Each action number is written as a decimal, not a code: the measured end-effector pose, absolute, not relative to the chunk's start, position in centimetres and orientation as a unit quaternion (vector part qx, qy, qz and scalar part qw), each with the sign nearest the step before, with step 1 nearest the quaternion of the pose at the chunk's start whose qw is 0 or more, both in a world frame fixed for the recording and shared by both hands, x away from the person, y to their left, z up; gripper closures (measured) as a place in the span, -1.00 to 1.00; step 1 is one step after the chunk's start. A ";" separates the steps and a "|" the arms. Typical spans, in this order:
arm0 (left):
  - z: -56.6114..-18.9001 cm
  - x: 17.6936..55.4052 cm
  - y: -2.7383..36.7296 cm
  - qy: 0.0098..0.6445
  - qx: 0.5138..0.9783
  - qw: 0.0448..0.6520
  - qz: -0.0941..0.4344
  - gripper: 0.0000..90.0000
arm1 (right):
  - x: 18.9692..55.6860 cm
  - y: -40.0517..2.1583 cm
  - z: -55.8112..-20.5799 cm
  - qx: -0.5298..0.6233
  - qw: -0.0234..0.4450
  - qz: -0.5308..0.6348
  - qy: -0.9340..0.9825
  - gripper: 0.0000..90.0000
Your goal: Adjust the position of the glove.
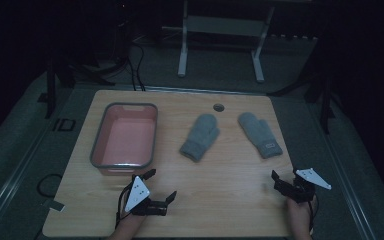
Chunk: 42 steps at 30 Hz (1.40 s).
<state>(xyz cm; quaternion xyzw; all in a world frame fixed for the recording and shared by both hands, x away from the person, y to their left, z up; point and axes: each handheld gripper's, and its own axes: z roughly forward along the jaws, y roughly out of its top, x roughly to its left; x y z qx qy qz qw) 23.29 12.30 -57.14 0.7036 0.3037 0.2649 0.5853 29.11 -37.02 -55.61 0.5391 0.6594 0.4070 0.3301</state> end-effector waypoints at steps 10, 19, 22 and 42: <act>-57.1 23.1 12.1 0.303 0.703 0.583 0.273 -0.97 | 29.4 -36.3 -55.4 0.520 0.310 0.389 0.694 -0.70; -57.1 23.2 12.2 0.306 0.703 0.583 0.268 -0.97 | 30.2 -35.5 -54.4 0.529 0.278 0.383 0.704 -0.69; -57.1 23.2 12.2 0.306 0.704 0.583 0.267 -0.97 | 30.8 -35.2 -53.5 0.532 0.270 0.388 0.702 -0.69; -57.1 23.2 12.1 0.304 0.707 0.580 0.268 -0.97 | 37.2 -29.7 -47.7 0.469 0.261 0.395 0.745 -0.70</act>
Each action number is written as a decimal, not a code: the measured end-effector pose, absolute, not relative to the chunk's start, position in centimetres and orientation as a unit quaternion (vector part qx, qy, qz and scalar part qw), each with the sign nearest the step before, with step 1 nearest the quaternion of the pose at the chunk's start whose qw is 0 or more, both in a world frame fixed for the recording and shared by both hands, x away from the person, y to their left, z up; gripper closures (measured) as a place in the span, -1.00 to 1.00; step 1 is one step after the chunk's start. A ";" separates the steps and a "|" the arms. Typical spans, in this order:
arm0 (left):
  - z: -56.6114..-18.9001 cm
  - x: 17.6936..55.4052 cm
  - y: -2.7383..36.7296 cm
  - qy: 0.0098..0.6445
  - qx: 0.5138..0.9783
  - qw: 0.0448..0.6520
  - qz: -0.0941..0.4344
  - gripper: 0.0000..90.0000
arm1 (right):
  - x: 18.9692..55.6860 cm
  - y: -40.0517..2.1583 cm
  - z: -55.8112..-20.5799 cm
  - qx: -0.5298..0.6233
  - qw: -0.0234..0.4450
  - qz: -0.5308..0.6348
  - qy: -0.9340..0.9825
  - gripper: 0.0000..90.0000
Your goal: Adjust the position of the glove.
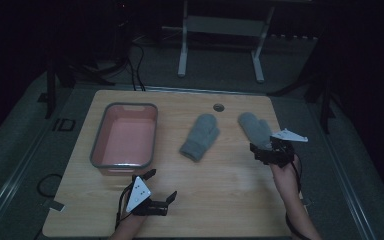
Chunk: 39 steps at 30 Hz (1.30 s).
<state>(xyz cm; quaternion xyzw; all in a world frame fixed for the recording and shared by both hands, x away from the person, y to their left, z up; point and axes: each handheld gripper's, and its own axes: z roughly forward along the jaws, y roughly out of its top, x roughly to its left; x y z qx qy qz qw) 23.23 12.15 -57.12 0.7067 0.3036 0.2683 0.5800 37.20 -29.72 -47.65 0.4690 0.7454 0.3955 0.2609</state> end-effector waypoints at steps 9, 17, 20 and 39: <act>-57.1 23.2 12.2 0.304 0.706 0.582 0.267 -0.97 | 39.8 -26.4 -46.3 0.439 0.253 0.403 0.762 -0.70; -57.1 23.2 12.2 0.301 0.707 0.581 0.268 -0.97 | 42.4 -23.2 -46.8 0.422 0.237 0.405 0.776 -0.70; -57.1 23.2 12.2 0.301 0.706 0.582 0.268 -0.97 | 43.5 -22.1 -47.3 0.420 0.230 0.398 0.783 -0.70; -57.1 23.3 12.2 0.302 0.705 0.585 0.263 -0.97 | 48.3 -14.7 -51.4 0.376 0.158 0.395 0.823 -0.71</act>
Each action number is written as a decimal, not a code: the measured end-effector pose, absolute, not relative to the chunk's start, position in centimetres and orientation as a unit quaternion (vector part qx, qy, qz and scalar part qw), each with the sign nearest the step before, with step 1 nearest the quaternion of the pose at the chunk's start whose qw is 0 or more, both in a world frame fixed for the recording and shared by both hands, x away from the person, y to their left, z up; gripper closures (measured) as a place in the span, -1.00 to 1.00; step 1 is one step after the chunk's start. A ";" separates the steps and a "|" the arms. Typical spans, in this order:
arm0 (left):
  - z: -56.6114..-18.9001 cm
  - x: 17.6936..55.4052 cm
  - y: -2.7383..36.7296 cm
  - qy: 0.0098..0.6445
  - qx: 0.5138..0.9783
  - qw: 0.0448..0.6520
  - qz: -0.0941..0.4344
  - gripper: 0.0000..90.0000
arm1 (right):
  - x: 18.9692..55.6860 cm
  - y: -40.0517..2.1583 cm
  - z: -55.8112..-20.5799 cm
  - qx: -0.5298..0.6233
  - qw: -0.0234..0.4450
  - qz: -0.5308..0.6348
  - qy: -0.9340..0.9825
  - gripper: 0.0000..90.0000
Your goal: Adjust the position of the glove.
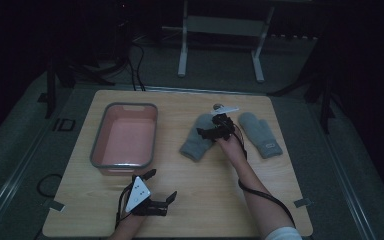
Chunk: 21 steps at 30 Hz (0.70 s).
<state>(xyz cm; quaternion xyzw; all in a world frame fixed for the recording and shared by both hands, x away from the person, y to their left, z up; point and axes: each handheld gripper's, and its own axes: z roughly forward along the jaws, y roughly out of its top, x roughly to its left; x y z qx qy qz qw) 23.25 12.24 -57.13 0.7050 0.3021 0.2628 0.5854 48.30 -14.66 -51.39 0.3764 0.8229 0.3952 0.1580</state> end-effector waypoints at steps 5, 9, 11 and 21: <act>-57.1 23.2 12.2 0.301 0.706 0.585 0.263 -0.97 | 48.7 -13.7 -52.3 0.382 0.169 0.379 0.826 -0.68; -57.1 23.3 12.2 0.302 0.705 0.586 0.262 -0.97 | 48.5 -13.2 -53.1 0.384 0.176 0.372 0.826 -0.52; -57.1 23.3 12.3 0.302 0.705 0.585 0.262 -0.97 | 48.5 -12.9 -53.6 0.384 0.177 0.364 0.830 -0.40; -57.1 23.3 12.3 0.302 0.705 0.585 0.262 -0.97 | 48.1 -12.6 -54.3 0.356 0.159 0.344 0.854 0.74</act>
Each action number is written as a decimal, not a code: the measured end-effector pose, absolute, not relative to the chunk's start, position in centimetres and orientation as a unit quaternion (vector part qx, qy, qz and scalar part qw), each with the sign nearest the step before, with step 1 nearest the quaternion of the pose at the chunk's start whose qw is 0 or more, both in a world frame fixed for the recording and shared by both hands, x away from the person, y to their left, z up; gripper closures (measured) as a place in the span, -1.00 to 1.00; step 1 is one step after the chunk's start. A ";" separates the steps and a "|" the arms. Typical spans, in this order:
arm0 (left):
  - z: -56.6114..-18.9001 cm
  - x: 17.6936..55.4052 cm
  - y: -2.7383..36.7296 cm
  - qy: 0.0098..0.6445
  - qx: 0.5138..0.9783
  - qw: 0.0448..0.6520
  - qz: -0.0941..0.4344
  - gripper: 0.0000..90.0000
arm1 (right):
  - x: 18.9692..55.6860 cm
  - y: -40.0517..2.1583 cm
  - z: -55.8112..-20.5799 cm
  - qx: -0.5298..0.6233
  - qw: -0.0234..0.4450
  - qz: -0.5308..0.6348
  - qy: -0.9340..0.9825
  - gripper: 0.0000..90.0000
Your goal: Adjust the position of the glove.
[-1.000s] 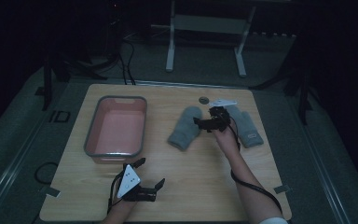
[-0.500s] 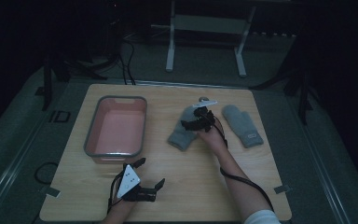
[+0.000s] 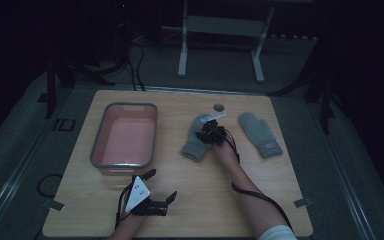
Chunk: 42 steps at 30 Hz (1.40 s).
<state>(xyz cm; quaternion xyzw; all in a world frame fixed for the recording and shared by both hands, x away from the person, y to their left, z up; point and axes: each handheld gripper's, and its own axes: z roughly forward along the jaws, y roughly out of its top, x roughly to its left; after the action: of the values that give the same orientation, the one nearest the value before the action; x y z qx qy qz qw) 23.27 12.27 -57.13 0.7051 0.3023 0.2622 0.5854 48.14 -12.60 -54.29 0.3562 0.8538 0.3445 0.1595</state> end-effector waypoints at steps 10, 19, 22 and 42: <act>-57.1 23.3 12.3 0.303 0.705 0.585 0.263 -0.97 | 44.9 -13.5 -51.5 0.274 0.128 0.381 0.874 0.80; -57.1 23.3 12.3 0.304 0.705 0.584 0.263 -0.97 | 40.5 -16.0 -49.1 0.227 0.108 0.420 0.872 0.79; -57.1 23.3 12.2 0.304 0.705 0.584 0.264 -0.97 | 39.7 -16.6 -49.5 0.216 0.099 0.420 0.876 0.79; -57.1 23.3 12.2 0.304 0.705 0.584 0.265 -0.97 | 41.9 -18.2 -55.4 0.234 0.065 0.370 0.897 -0.37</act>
<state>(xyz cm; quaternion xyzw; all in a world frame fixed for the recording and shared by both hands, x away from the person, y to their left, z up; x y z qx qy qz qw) 23.26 12.23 -57.13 0.7050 0.3041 0.2645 0.5835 41.95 -18.21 -55.36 0.2340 0.8967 0.3701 0.0647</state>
